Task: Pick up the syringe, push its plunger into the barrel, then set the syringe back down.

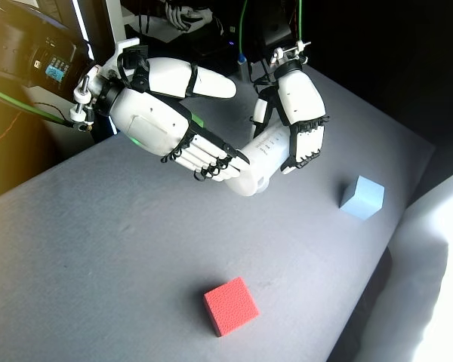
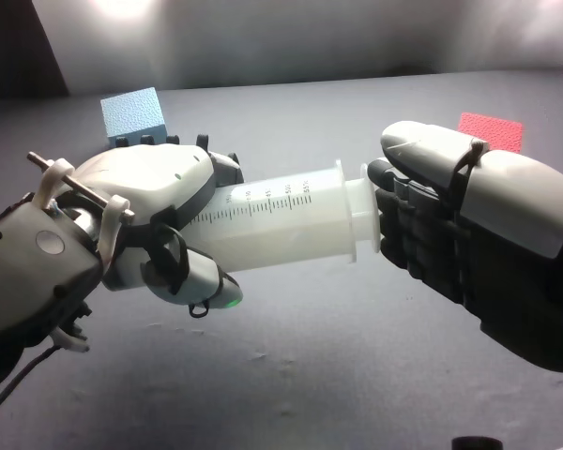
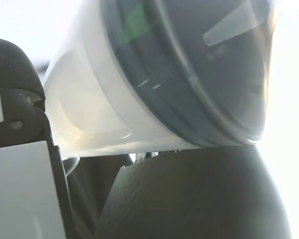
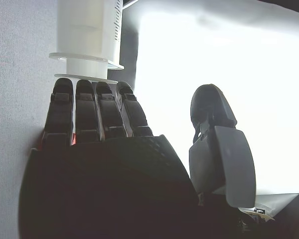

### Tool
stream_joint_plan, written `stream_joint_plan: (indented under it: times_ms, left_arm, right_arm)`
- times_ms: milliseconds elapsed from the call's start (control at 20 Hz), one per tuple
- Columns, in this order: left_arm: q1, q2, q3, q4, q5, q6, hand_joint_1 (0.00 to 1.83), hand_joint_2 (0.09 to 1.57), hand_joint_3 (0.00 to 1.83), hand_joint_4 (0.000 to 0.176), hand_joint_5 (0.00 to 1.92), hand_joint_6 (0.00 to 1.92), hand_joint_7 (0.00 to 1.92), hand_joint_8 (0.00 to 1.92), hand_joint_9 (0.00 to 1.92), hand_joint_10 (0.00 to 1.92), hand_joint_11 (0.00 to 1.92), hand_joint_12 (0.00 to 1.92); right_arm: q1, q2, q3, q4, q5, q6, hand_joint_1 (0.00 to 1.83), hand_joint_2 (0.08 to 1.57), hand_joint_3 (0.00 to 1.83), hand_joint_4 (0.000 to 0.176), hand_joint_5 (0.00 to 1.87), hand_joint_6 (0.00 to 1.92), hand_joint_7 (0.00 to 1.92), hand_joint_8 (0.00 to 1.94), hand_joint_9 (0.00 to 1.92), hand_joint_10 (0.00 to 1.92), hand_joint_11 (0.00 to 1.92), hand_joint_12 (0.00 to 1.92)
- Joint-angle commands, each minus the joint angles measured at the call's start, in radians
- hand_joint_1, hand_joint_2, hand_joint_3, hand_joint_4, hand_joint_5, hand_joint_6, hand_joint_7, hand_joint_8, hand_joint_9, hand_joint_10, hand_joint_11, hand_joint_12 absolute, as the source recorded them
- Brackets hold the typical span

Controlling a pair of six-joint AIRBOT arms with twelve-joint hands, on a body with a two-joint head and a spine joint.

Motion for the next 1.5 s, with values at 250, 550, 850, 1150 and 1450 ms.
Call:
stream_joint_plan:
  times_ms: [250, 550, 850, 1150, 1450]
  left_arm:
    - [-0.012, -0.001, -0.013, 0.083, -0.036, -0.031, 1.36, 1.15, 0.0, 0.0, 0.91, 1.08, 0.9, 1.08, 0.78, 1.42, 0.61, 1.47]
    - [0.003, -0.001, -0.014, 0.099, -0.036, -0.028, 1.37, 1.14, 0.0, 0.0, 0.94, 1.03, 0.92, 1.05, 0.79, 1.39, 0.62, 1.45]
    - [0.068, -0.001, -0.008, 0.149, -0.036, -0.065, 1.37, 1.14, 0.0, 0.0, 0.92, 1.07, 0.95, 0.96, 0.82, 1.37, 0.63, 1.4]
    - [0.126, -0.025, 0.032, 0.215, -0.036, -0.123, 1.35, 1.17, 0.0, 0.0, 0.89, 1.12, 0.81, 1.16, 0.76, 1.45, 0.6, 1.43]
    - [0.159, -0.054, 0.065, 0.253, -0.036, -0.157, 1.2, 1.19, 0.0, 0.0, 0.79, 1.16, 0.9, 1.25, 0.75, 0.64, 0.47, 1.21]
  right_arm:
    - [-0.013, 0.075, 0.029, -0.099, 0.045, 0.009, 0.0, 1.21, 0.0, 0.0, 0.0, 0.0, 0.0, 0.0, 0.0, 0.0, 0.0, 0.0]
    - [-0.046, 0.142, 0.114, -0.141, 0.06, 0.016, 0.0, 1.21, 0.01, 0.0, 0.0, 0.0, 0.0, 0.0, 0.0, 0.0, 0.0, 0.0]
    - [-0.121, 0.15, 0.161, -0.474, 0.067, -0.063, 0.0, 1.21, 0.0, 0.0, 0.0, 0.0, 0.0, 0.0, 0.0, 0.0, 0.0, 0.0]
    - [-0.138, 0.13, 0.23, -0.81, 0.12, -0.167, 0.0, 1.22, 0.01, 0.0, 0.0, 0.0, 0.0, 0.0, 0.0, 0.0, 0.0, 0.0]
    - [-0.14, 0.105, 0.289, -1.004, 0.234, -0.169, 0.0, 1.21, 0.0, 0.0, 0.0, 0.0, 0.0, 0.0, 0.0, 0.0, 0.0, 0.0]
